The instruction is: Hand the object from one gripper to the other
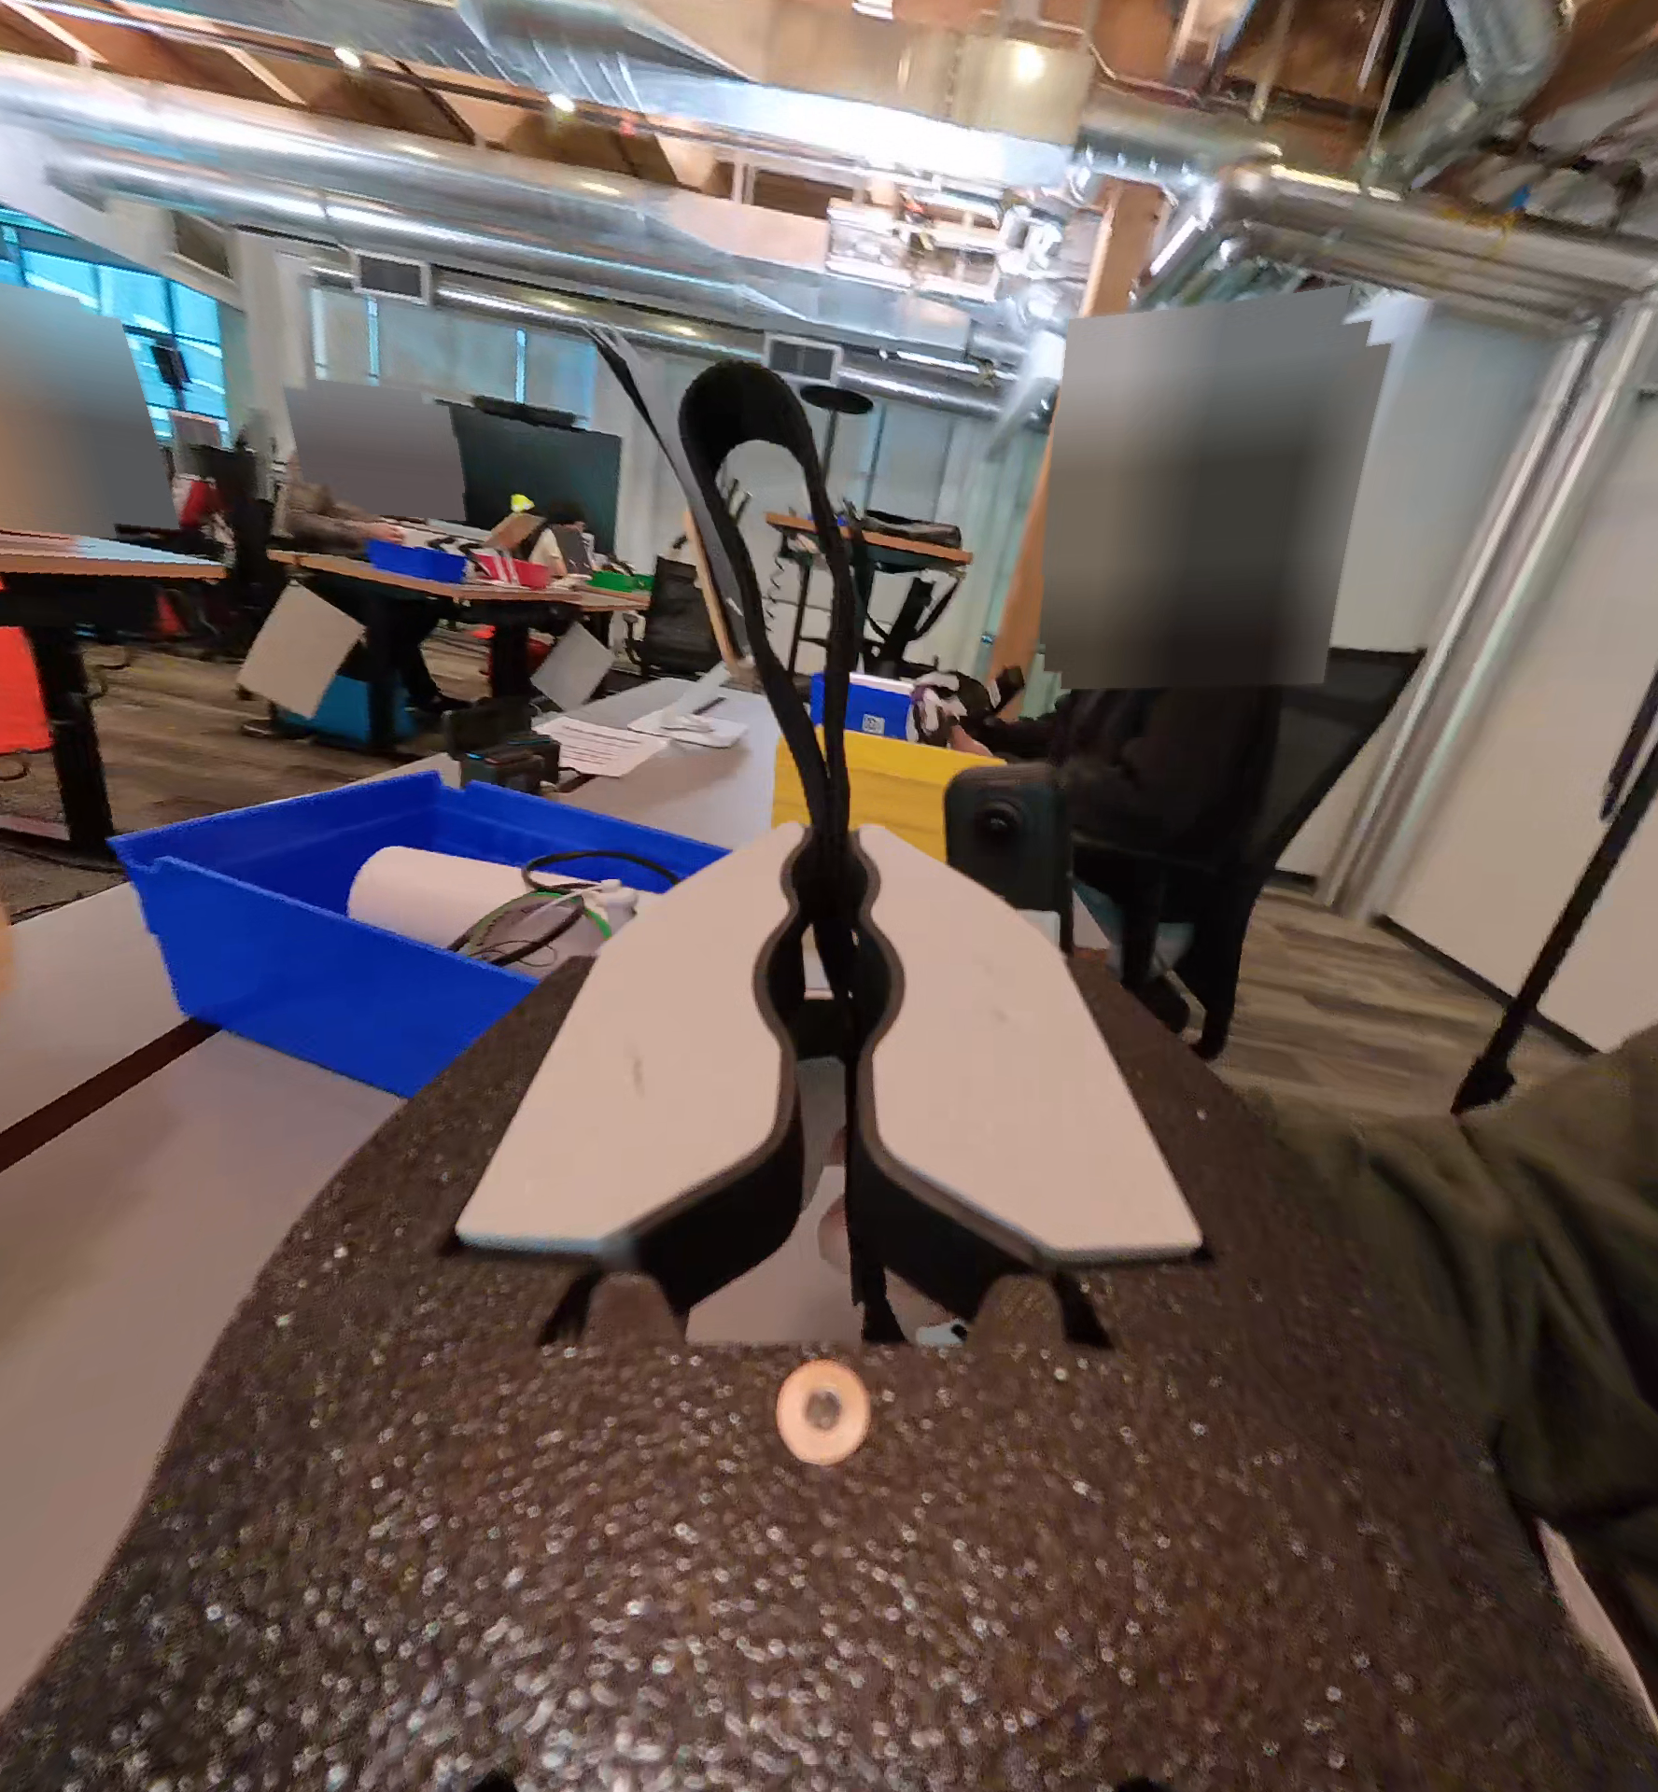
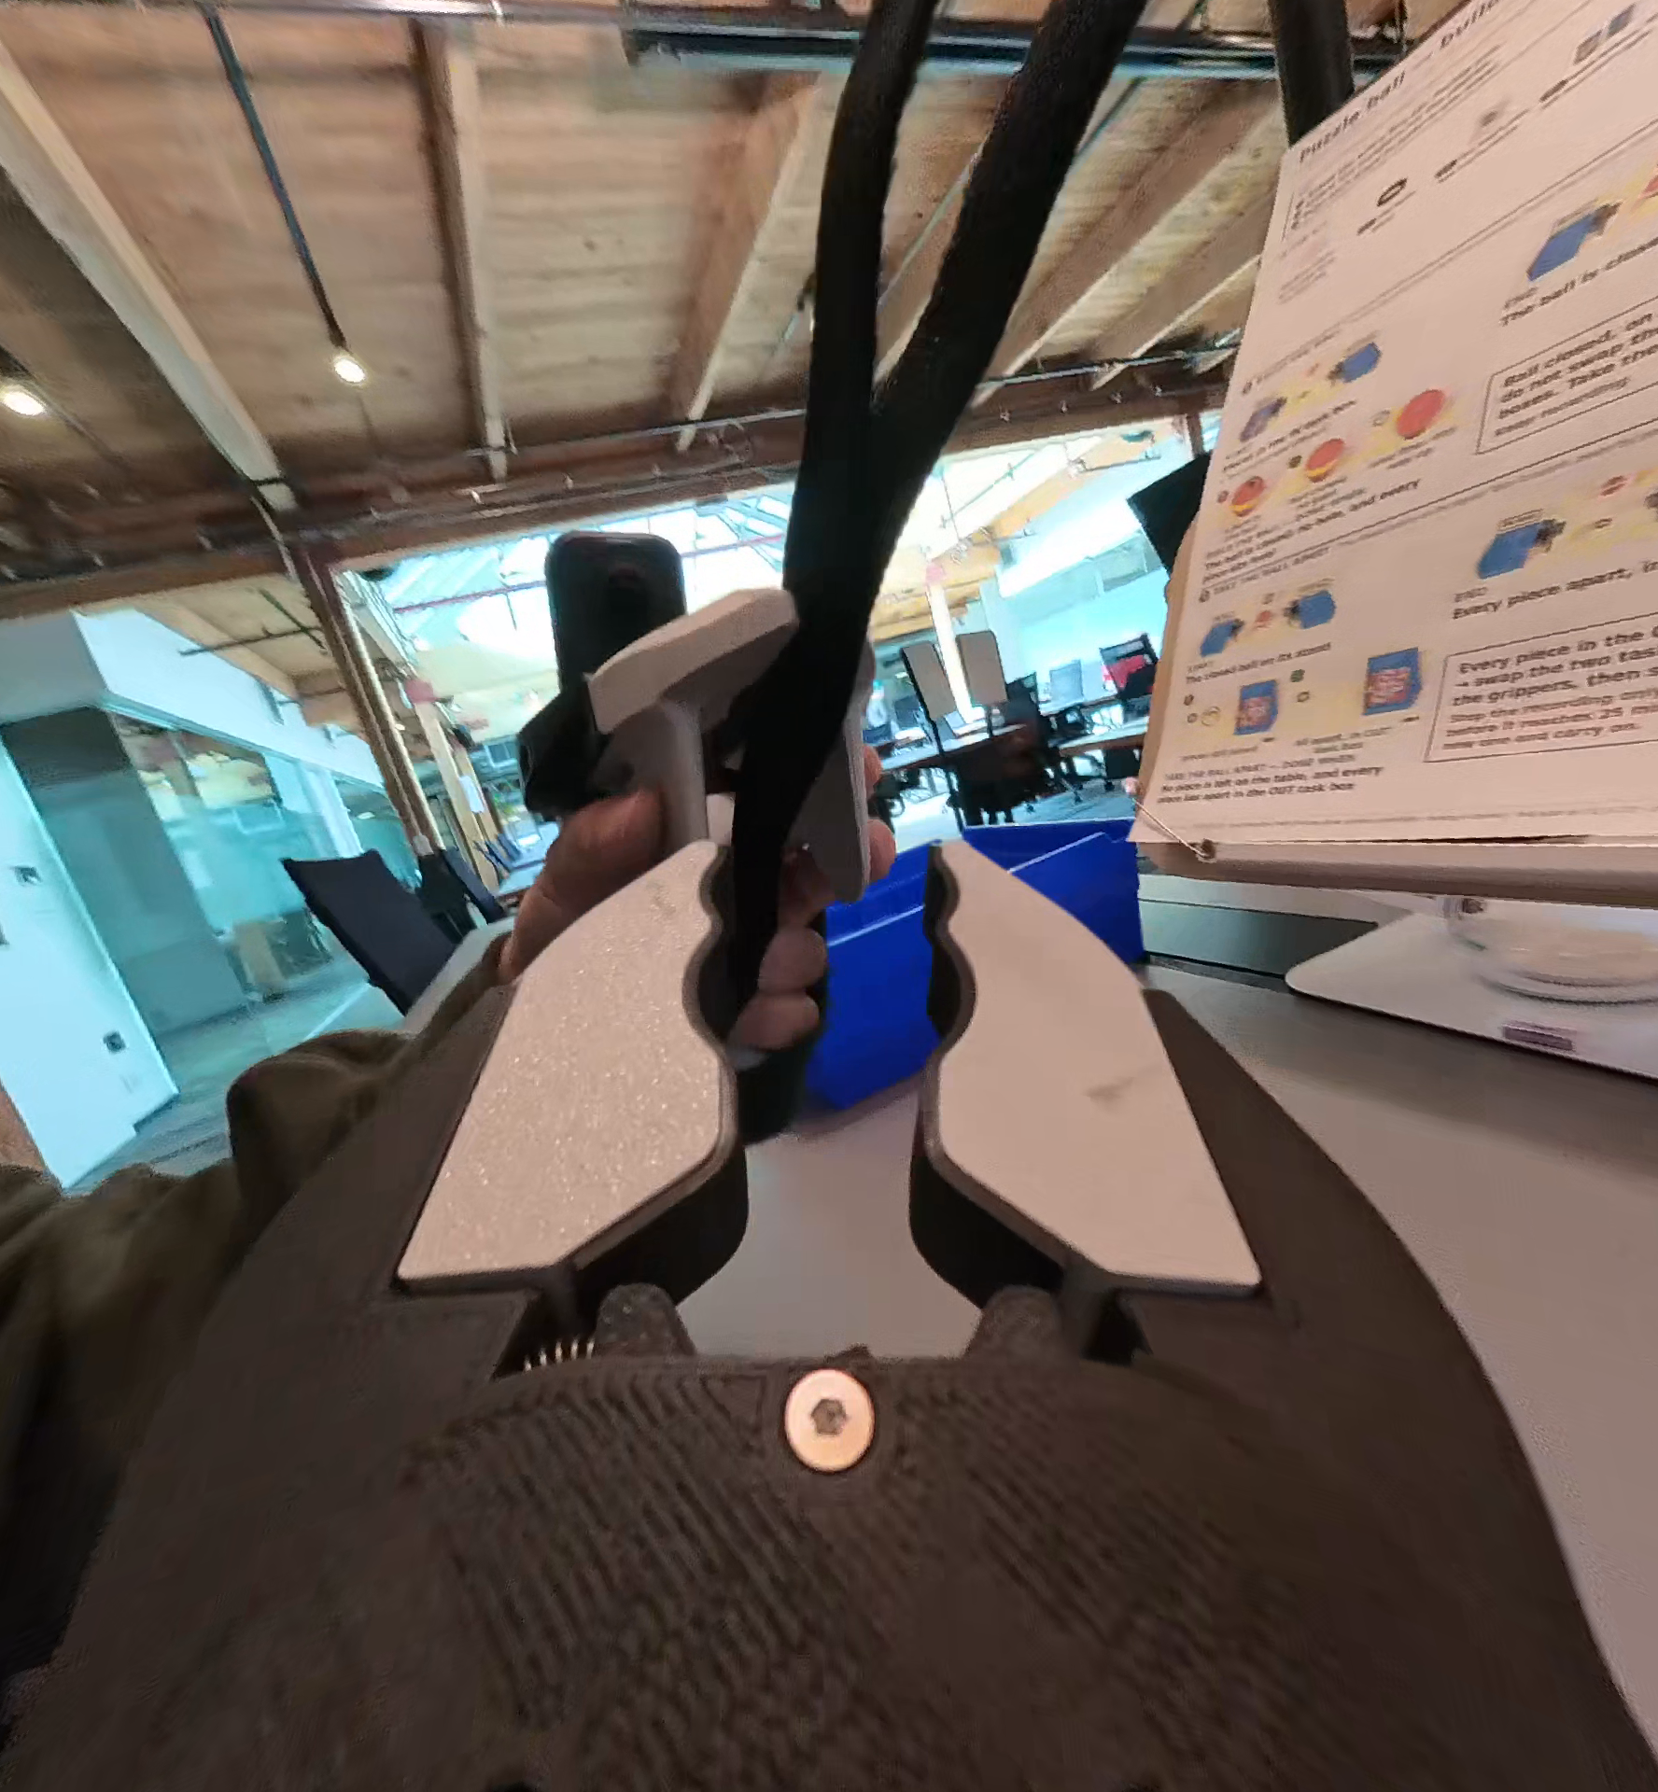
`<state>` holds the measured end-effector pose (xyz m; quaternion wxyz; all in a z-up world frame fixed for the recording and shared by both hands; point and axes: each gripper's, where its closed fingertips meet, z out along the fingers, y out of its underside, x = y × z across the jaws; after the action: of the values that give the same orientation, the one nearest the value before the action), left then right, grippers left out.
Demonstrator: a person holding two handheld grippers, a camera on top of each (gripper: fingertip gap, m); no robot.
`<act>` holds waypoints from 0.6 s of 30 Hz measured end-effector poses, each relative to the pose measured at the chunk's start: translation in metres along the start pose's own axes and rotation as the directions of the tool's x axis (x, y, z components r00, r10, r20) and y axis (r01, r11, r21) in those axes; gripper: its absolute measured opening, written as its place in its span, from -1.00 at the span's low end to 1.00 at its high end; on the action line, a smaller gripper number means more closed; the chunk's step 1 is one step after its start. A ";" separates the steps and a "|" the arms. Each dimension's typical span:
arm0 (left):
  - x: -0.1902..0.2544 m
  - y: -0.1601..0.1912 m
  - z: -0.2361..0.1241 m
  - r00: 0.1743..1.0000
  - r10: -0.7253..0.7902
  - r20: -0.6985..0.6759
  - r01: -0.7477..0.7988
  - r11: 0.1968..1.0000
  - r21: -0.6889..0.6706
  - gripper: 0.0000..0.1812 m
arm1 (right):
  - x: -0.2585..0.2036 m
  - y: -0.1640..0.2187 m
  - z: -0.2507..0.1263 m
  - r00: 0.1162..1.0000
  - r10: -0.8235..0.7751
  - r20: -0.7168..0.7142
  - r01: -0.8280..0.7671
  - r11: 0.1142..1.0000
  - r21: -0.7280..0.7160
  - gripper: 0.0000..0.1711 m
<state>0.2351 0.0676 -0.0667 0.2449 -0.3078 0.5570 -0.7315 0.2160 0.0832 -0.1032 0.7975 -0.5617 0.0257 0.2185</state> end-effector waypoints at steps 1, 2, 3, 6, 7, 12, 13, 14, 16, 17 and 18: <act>0.003 0.004 0.002 1.000 0.016 -0.019 -0.017 1.000 -0.020 -0.95 | -0.001 -0.002 0.000 1.000 0.006 0.011 -0.006 1.000 0.019 -0.63; 0.006 0.008 0.003 0.999 0.032 -0.035 -0.033 0.999 -0.039 -0.95 | -0.003 -0.006 -0.002 1.000 0.005 0.030 -0.007 0.999 0.047 -0.71; 0.008 0.010 0.004 0.998 0.038 -0.046 -0.040 0.998 -0.051 -0.95 | -0.006 -0.010 -0.004 0.999 -0.004 0.048 0.001 0.998 0.068 -0.83; 0.010 0.011 0.004 0.998 0.022 -0.064 -0.026 0.998 -0.059 -0.95 | -0.007 -0.010 -0.005 0.997 -0.054 0.056 0.051 0.998 0.042 -0.93; 0.010 0.011 0.004 0.998 0.022 -0.065 -0.025 0.998 -0.056 -0.95 | -0.007 -0.009 -0.005 0.996 -0.074 0.054 0.072 0.997 0.036 -0.93; 0.004 0.019 -0.001 0.998 0.052 -0.044 -0.057 0.991 -0.124 -0.95 | 0.002 -0.002 -0.007 0.975 -0.223 -0.014 0.221 0.972 -0.084 -0.96; 0.001 0.023 -0.004 0.997 0.075 -0.028 -0.079 0.984 -0.162 -0.94 | 0.007 0.002 -0.008 0.961 -0.276 -0.039 0.268 0.953 -0.140 -0.96; -0.002 0.028 -0.006 0.994 0.104 -0.015 -0.105 0.973 -0.205 -0.93 | 0.013 0.006 -0.010 0.938 -0.342 -0.063 0.323 0.924 -0.205 -0.96; -0.008 0.037 -0.013 0.986 0.168 0.015 -0.157 0.944 -0.291 -0.86 | 0.024 0.012 -0.015 0.869 -0.485 -0.093 0.433 0.839 -0.330 -0.96; -0.012 0.040 -0.016 0.980 0.196 0.032 -0.175 0.929 -0.327 -0.72 | 0.029 0.015 -0.017 0.827 -0.553 -0.098 0.480 0.787 -0.389 -0.96; -0.016 0.042 -0.018 0.975 0.217 0.055 -0.183 0.916 -0.357 -0.57 | 0.034 0.018 -0.020 0.782 -0.616 -0.095 0.522 0.731 -0.440 -0.96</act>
<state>0.2335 0.0799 -0.1139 0.2854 -0.3217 0.6947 -0.5766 0.2438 0.0811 -0.1361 0.6885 -0.7107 -0.0990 -0.1053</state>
